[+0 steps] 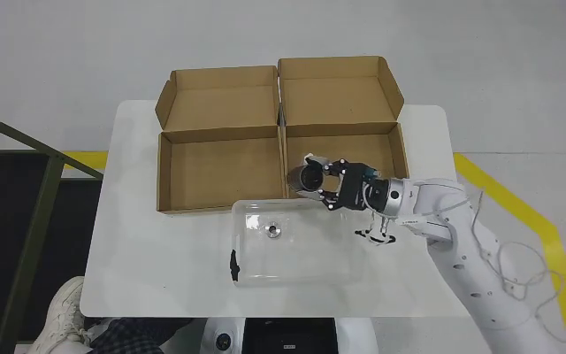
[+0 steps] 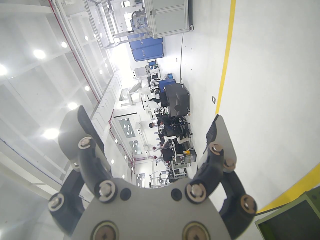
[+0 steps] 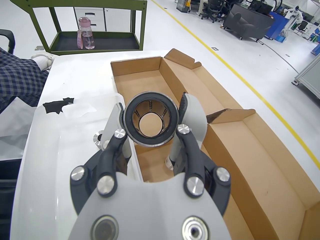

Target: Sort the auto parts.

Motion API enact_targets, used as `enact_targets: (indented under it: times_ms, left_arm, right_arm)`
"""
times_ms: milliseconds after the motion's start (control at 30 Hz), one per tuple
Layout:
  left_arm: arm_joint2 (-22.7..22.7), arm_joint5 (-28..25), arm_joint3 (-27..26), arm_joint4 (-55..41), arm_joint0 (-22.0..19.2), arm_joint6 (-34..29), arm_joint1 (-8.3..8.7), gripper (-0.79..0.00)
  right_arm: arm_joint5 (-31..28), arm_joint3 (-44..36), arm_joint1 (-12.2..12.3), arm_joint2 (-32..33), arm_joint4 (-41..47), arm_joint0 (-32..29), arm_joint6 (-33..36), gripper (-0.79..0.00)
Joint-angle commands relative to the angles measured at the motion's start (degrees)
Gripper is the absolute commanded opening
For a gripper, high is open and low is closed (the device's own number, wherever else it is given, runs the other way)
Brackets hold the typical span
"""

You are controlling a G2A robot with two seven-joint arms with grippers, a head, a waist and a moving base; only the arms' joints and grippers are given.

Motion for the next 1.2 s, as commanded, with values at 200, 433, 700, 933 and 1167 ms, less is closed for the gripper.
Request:
enact_targets:
  times_ms: [200,433,700,933,1167]
  left_arm:
    - [0.0,0.0,0.0,0.0,0.0,0.0,0.0,0.0]
    - [0.0,0.0,0.0,0.0,0.0,0.0,0.0,0.0]
    - [0.0,0.0,0.0,0.0,0.0,0.0,0.0,0.0]
    - [0.0,0.0,0.0,0.0,0.0,0.0,0.0,0.0]
    - [0.0,0.0,0.0,0.0,0.0,0.0,0.0,0.0]
  right_arm:
    - [2.13,2.87,-1.45,-6.37,-2.1,4.83,2.21,-0.785]
    - [4.19,9.09,-3.46,-12.12,-0.7,10.8,3.3,-0.785]
    - [6.89,14.61,-6.16,-18.7,-0.18,16.96,5.96,-0.785]
    - [8.69,19.62,-8.64,-23.34,0.64,21.4,7.86,-0.785]
    - [8.19,24.96,-11.0,-27.02,2.37,25.1,9.8,-0.785]
